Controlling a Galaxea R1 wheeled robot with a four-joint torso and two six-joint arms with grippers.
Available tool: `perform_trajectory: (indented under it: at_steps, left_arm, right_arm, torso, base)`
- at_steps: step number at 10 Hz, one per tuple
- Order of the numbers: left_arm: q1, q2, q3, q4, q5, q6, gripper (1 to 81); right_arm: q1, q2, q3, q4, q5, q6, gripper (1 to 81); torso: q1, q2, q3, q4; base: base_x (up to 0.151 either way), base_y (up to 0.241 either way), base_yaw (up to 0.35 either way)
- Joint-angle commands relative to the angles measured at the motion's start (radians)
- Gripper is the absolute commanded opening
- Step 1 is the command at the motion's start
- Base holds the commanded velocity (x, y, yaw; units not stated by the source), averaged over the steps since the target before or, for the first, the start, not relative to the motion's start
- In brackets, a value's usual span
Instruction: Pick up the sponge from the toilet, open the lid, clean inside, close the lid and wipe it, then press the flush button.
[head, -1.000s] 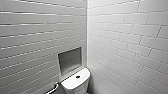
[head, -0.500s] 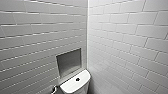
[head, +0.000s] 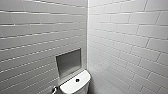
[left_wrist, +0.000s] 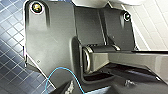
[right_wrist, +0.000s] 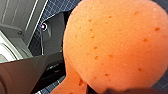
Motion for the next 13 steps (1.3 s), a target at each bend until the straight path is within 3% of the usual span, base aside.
perform_trajectory:
  at_steps: [1, 7, 10, 11, 13]
  left_arm:
    - [-0.042, -0.024, 0.040, 0.005, 0.056, 0.006, 81.1]
    - [-0.178, -0.289, 0.450, -0.007, 0.074, 0.002, 81.1]
    - [-0.322, -0.466, 0.690, -0.045, 0.168, -0.014, 81.1]
    - [-0.364, -0.501, 0.735, -0.061, 0.171, -0.014, 81.1]
    - [-0.469, -0.551, 0.821, -0.099, 0.247, -0.015, 81.1]
  right_arm:
    - [0.035, -0.036, 0.039, 0.011, -0.056, -0.005, 1.0]
    - [0.056, -0.222, 0.300, 0.012, -0.047, 0.006, 1.0]
    - [0.070, -0.239, 0.337, 0.012, -0.047, 0.006, 1.0]
    - [0.073, -0.239, 0.337, 0.012, -0.047, 0.006, 1.0]
    - [0.073, -0.239, 0.340, 0.012, -0.039, 0.008, 1.0]
  torso:
    - [0.000, 0.000, 0.000, 0.000]
    - [0.000, 0.000, 0.000, 0.000]
    - [0.000, 0.000, 0.000, 0.000]
    - [0.000, 0.000, -0.030, 0.000]
    - [0.000, 0.000, -0.066, 0.000]
  base:
    - [0.000, 0.000, 0.000]
    - [0.000, 0.000, 0.000]
    - [0.000, 0.000, 0.000]
    - [0.000, 0.000, 0.000]
    - [0.000, 0.000, 0.000]
